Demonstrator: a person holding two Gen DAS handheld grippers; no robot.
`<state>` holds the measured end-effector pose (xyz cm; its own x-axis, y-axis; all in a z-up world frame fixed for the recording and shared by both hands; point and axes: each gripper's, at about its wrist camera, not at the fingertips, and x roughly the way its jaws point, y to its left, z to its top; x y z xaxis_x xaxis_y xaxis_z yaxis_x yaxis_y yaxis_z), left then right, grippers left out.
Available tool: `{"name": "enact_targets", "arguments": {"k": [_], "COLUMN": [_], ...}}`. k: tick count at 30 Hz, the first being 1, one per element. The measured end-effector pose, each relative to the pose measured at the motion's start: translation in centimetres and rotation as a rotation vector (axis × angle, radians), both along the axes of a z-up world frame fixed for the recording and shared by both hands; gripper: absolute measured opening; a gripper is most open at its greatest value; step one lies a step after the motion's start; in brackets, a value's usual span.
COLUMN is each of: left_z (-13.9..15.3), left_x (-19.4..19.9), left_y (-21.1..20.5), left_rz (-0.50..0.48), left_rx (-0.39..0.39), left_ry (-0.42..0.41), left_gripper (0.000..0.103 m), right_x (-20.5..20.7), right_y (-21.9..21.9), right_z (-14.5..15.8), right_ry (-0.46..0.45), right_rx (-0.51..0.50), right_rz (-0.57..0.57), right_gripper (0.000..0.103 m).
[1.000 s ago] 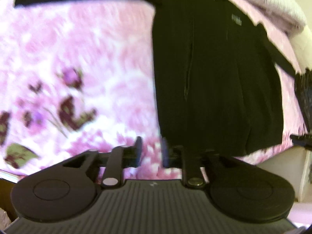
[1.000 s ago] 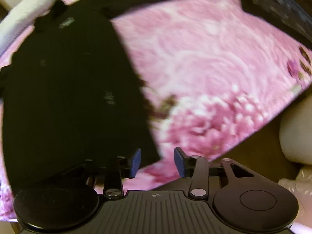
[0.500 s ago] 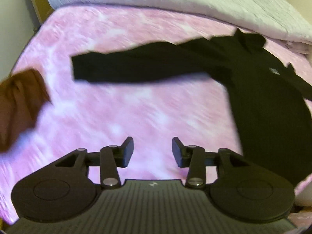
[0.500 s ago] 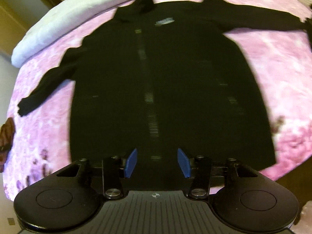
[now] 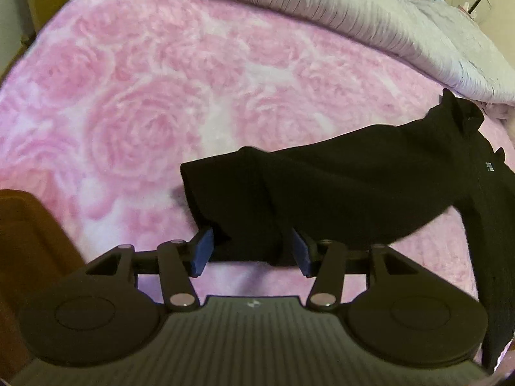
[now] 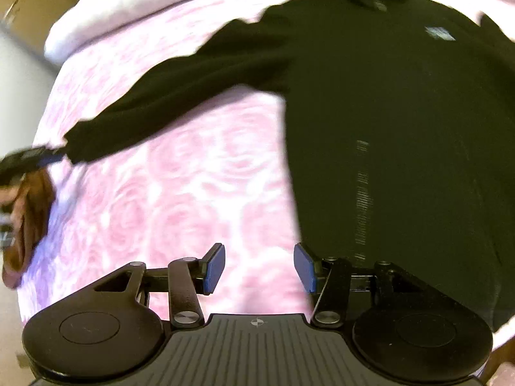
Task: Fold clothes
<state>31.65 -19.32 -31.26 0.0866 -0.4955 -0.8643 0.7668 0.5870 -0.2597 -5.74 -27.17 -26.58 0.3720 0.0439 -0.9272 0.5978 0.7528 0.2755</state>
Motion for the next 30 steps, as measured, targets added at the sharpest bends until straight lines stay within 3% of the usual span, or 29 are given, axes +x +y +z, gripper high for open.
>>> {"name": "enact_targets", "arguments": {"k": [2,3,6,9,15,19,24,30], "left_z": [-0.4,-0.7,-0.1,-0.3,-1.2,-1.0,1.8,6.6], "left_x": [0.5,0.7,0.7,0.2,0.0,-0.4,-1.6,-5.5], "left_y": [0.2,0.3,1.7,3.1,3.6,3.4,4.5,3.2], "left_rz": [-0.008,-0.012,-0.051,-0.099,-0.117,-0.151,-0.187,-0.266], "left_rx": [-0.029,-0.043,-0.052,0.0,0.026,0.072,0.088,0.052], "left_ry": [0.043,0.064,0.087,0.082,0.086,0.067,-0.006,-0.055], "left_gripper": [0.027,0.008,0.004,0.004,0.005,0.012,0.013,0.028], "right_x": [1.4,1.9,2.7,3.2,3.1,2.2,0.7,-3.9], "right_y": [0.9,1.0,0.9,0.7,0.8,0.8,0.7,-0.5], "right_z": [-0.1,-0.2,-0.2,0.0,0.6,1.3,3.0,5.8], "right_ry": [0.013,0.021,0.034,0.037,0.065,0.074,0.055,0.065], "right_rx": [-0.01,-0.014,-0.025,-0.036,-0.042,-0.053,-0.083,-0.174], "right_rz": [0.03,0.033,0.013,-0.019,-0.056,-0.082,-0.15,-0.362], "right_gripper": [0.051,0.051,0.051,0.051,0.051,0.051,0.051,0.052]}}
